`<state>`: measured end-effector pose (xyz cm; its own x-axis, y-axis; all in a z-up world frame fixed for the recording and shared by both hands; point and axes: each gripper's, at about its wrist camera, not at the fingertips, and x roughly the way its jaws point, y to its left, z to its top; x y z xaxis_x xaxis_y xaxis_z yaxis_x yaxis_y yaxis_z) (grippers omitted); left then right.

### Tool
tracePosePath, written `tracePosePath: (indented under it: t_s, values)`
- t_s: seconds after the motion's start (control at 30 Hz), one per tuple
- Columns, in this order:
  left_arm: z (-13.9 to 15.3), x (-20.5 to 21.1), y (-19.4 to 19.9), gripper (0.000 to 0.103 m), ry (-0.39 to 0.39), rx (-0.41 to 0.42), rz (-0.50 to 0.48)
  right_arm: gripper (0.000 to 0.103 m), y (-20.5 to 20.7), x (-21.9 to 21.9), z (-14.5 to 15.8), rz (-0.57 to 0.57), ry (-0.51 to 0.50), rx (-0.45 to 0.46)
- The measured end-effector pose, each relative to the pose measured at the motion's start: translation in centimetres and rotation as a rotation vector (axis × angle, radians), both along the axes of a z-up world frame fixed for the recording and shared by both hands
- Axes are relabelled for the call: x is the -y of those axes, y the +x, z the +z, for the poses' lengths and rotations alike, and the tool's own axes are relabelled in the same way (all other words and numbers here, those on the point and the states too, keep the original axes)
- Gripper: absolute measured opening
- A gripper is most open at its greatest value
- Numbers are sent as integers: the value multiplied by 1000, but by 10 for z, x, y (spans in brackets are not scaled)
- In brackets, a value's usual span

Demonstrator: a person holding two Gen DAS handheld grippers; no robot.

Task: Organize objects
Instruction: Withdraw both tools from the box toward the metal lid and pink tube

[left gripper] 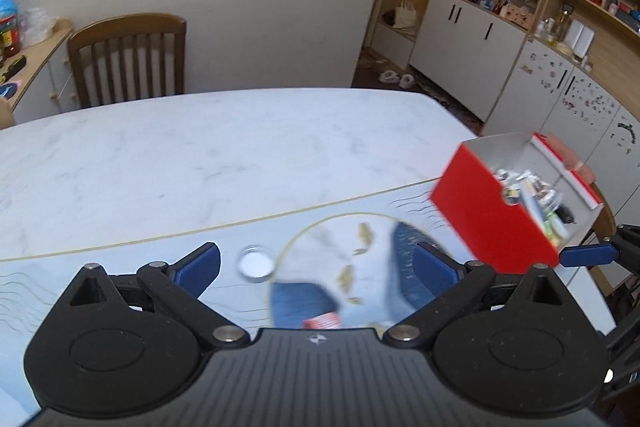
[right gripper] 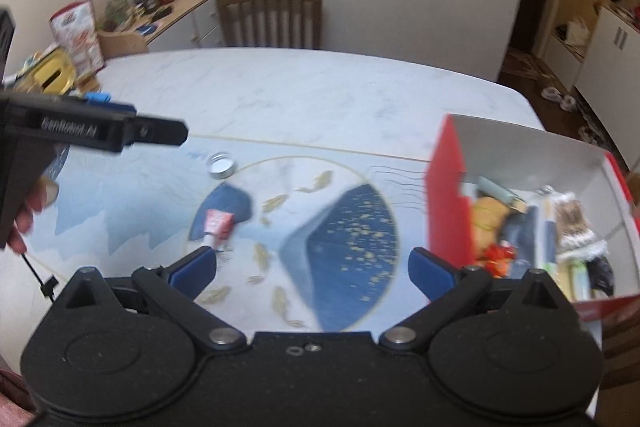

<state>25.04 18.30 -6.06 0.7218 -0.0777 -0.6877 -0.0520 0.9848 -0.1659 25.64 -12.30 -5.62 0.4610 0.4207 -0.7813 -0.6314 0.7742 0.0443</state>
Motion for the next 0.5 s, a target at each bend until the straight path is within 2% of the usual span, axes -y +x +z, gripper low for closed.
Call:
tracePosePath:
  t_s: [0.3, 0.5]
  values:
    - [-40, -26, 4, 103, 126, -38, -16, 102, -13, -59, -27, 96, -46, -20]
    - [-67, -32, 19, 103, 137, -50, -17, 102, -13, -89, -50, 114, -81, -18]
